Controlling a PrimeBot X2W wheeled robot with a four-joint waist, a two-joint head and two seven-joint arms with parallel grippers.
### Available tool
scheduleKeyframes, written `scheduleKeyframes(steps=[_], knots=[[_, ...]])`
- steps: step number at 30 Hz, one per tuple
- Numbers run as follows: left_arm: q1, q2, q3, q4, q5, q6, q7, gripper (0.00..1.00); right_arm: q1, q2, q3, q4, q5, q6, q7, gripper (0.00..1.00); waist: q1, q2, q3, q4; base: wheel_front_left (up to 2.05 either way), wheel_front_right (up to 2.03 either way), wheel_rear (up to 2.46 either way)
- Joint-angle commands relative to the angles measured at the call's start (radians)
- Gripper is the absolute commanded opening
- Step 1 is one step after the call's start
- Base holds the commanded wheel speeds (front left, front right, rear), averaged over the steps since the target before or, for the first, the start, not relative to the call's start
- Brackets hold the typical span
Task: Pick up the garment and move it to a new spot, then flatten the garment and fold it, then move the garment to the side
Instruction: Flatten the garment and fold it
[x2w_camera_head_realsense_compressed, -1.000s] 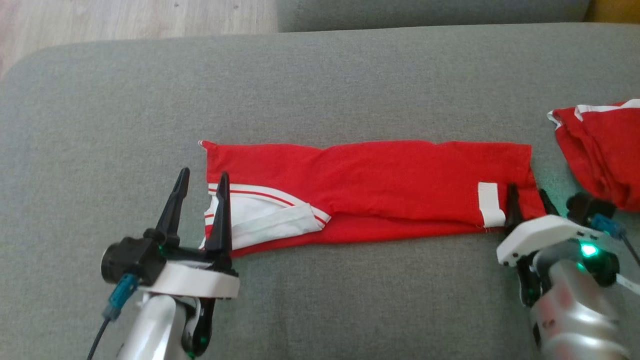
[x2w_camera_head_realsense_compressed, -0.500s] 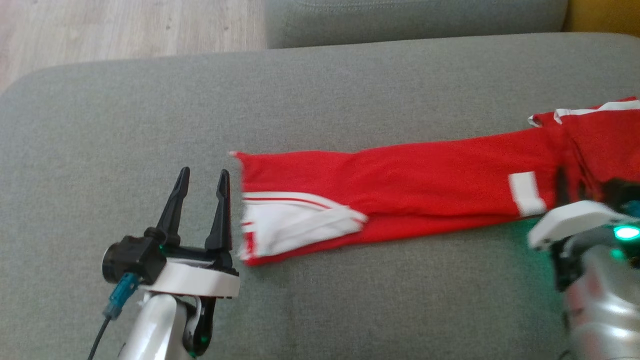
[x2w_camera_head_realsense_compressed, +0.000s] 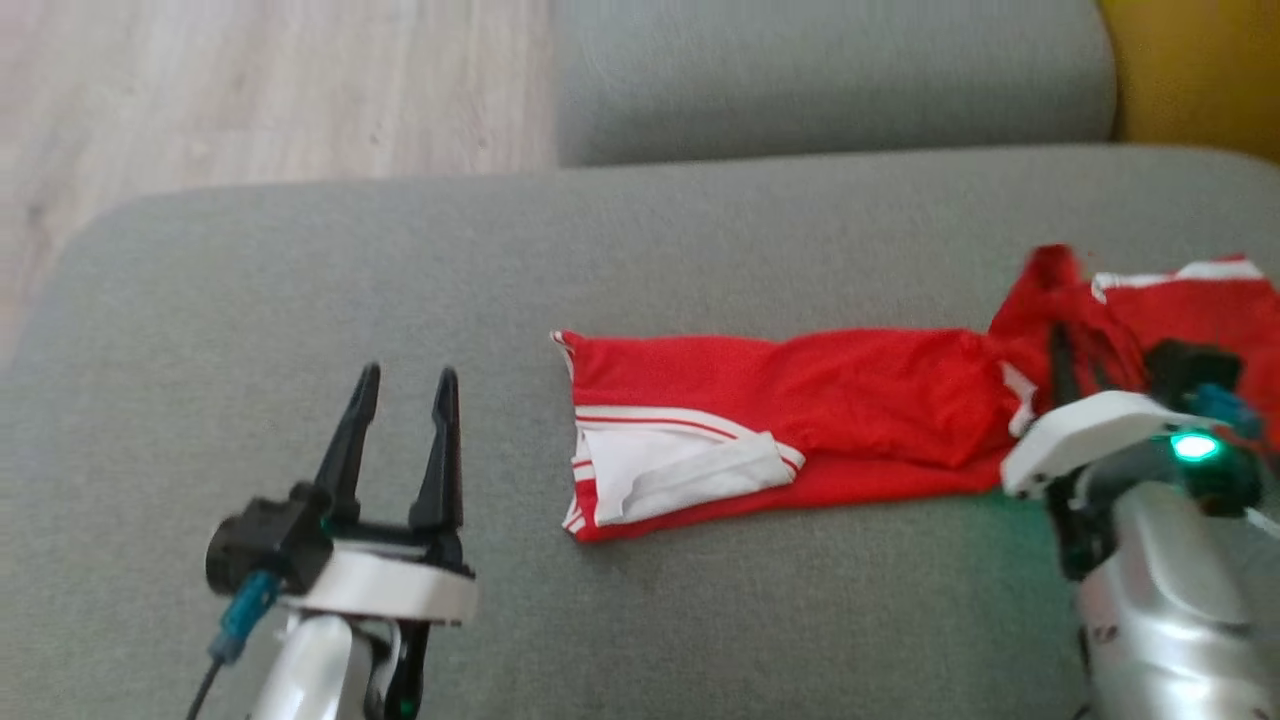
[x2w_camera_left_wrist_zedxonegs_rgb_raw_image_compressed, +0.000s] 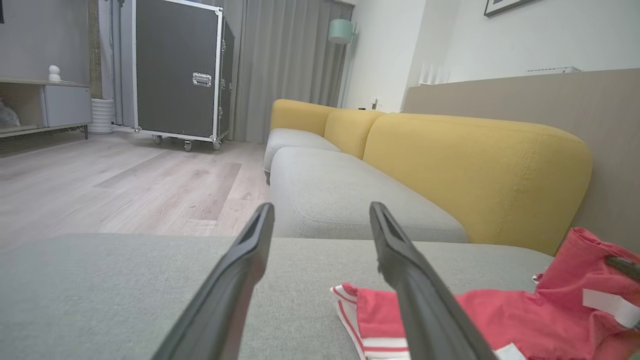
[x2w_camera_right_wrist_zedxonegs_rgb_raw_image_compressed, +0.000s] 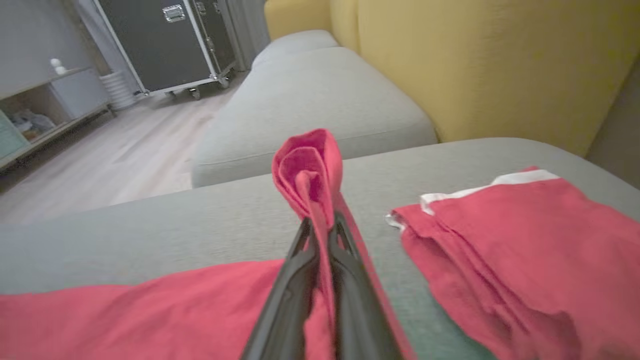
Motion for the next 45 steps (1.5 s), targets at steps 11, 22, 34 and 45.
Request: scheduleKeyframes(steps=[11,22,34,45], knots=[[-0.02,0.034,0.002,-0.015,0.015,-0.004,-0.009,1.0,0.004,0.014,0.408,-0.151,0.431,-0.001,0.069,0.0,0.0001,-0.0001,-0.068,0.122,0.0,0.0,0.0],[-0.041,0.05,-0.017,-0.014,0.0,-0.004,0.002,1.0,-0.077,0.014,0.718,-0.032,0.657,-0.001,-0.039,0.0,0.0001,-0.0001,-0.027,0.203,0.0,0.0,0.0],[-0.084,0.066,-0.038,-0.02,-0.012,-0.005,-0.001,1.0,-0.164,0.014,0.93,0.131,0.854,-0.001,-0.123,0.0,0.0001,-0.0001,0.035,0.231,0.0,0.0,0.0],[-0.085,0.07,-0.057,-0.007,-0.016,-0.005,-0.005,1.0,-0.148,0.014,1.129,0.065,1.036,-0.001,-0.13,1.0,0.0001,-0.0001,0.021,0.222,0.0,0.0,0.0]])
